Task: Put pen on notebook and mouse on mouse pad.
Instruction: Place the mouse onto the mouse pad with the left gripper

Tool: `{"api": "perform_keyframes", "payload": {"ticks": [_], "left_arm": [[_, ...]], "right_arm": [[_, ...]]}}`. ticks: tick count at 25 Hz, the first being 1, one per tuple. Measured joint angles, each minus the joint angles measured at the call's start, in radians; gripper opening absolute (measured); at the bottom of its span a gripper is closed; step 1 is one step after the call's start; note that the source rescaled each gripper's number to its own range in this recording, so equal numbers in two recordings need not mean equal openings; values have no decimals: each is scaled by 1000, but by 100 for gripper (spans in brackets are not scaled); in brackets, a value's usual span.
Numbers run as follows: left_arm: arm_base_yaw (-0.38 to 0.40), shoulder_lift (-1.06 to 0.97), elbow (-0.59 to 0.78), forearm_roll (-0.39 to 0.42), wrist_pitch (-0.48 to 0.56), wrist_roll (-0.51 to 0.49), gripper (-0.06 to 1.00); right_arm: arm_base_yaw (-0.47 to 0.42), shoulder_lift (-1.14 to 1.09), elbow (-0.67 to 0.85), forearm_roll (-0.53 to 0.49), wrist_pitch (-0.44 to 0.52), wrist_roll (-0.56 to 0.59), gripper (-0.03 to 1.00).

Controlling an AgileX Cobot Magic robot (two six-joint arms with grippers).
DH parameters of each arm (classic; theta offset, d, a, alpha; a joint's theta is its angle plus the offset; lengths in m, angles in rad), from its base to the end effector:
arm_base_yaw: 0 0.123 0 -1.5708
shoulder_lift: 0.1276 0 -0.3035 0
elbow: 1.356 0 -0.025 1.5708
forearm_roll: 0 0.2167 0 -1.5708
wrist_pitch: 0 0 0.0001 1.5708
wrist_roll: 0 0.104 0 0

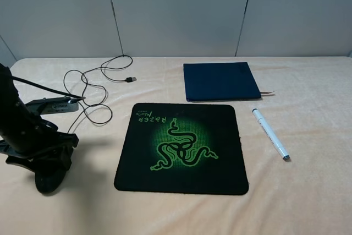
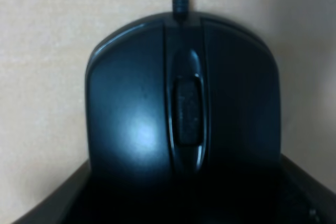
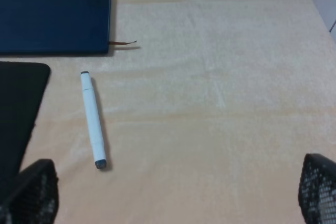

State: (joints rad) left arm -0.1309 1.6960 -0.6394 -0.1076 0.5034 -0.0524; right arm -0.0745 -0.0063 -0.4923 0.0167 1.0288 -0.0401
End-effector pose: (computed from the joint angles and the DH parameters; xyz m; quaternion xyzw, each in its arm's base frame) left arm 0.2268 -0.0353 0.1490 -0.0066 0.9984 -0.0326 0.0461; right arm -0.0404 0.0045 0.2557 0.0144 0.8450 -0.0223 0.5341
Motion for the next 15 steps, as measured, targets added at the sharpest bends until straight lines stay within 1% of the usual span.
{"api": "perform_keyframes", "payload": {"ticks": [4, 10, 15], "left_arm": [[0, -20, -63, -3, 117, -8, 0], [0, -153, -140, -5, 251, -9, 0], [0, -223, -193, -52, 365, 7, 0]], "right_arm": [[0, 0, 0, 0, 0, 0, 100], [0, 0, 0, 0, 0, 0, 100], [0, 0, 0, 0, 0, 0, 100]]}}
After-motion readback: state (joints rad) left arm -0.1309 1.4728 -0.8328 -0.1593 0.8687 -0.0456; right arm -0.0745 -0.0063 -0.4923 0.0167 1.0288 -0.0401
